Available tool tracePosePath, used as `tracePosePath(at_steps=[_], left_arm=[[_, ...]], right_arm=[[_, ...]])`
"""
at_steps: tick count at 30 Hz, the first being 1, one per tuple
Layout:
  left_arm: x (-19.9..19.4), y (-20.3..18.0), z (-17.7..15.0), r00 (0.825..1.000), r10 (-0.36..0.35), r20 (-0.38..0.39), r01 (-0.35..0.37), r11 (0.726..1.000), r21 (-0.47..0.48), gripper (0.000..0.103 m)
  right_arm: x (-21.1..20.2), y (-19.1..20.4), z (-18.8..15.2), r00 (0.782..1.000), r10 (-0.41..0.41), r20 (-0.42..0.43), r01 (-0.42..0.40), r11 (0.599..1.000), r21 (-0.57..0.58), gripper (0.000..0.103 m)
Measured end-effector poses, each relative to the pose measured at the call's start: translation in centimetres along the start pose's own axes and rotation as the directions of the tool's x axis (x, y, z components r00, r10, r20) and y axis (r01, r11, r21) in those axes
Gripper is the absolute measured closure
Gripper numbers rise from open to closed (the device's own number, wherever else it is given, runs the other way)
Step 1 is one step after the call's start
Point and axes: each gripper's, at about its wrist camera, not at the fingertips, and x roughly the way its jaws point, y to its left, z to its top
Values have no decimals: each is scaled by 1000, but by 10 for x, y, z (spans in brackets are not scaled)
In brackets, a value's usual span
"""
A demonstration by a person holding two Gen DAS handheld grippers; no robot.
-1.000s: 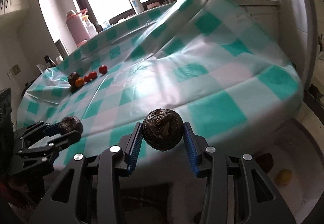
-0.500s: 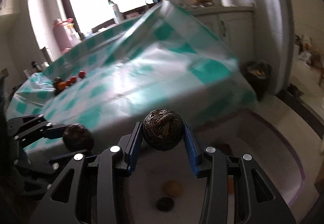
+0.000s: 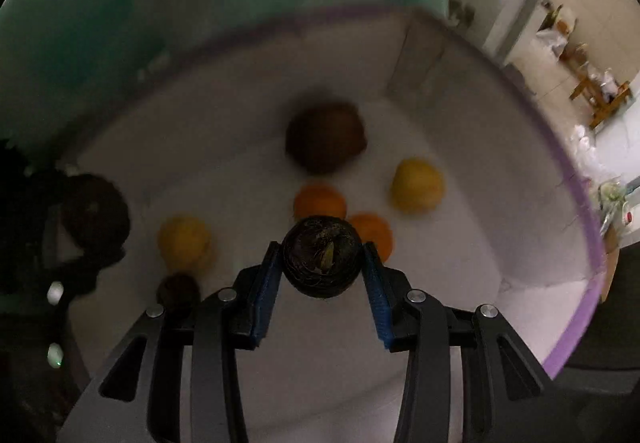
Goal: Organize fruits
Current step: 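Open both grippers above the white bin to drop the dark fruits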
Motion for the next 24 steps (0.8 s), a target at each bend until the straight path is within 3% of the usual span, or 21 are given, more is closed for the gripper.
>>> tracePosePath(at_steps=[4,9,10,11,12,14,20,22,24], left_arm=[[22,6,-1,998,5,-56,-6,1000,-27,62],[24,6,-3,999,-1,-44,0,1000,-21,61],[24,7,-3,999,-5,-41,4,1000,-23,58],[23,6,-3,999,-4,-34,3,1000,-26,49],[20,3,-6,1000,-5,-25,5,1000,-29,44],[10,3,-8,1000,-8,8,8,999,-31,26],[-36,-6,-19,987,10,162,-15,1000,26,24],[-65,-12,-25,963,10,270,-30,997,69,24],[-89,-14,-30,941,-43,334,12,995,94,25]], right_arm=[[6,3,-2,999,23,-38,-24,999,-35,62],[13,9,-2,996,23,-82,-29,996,-79,61],[14,10,-2,996,19,-90,-27,997,-79,59],[14,8,-2,996,16,-93,-23,997,-70,56],[14,7,-2,996,18,-92,-24,998,-61,47],[10,7,-1,996,36,-84,-39,999,-38,36],[-10,-12,4,1000,5,-7,-5,999,41,34],[-28,-26,9,998,-11,59,5,995,99,29],[-54,-35,16,989,-28,147,6,989,147,28]])
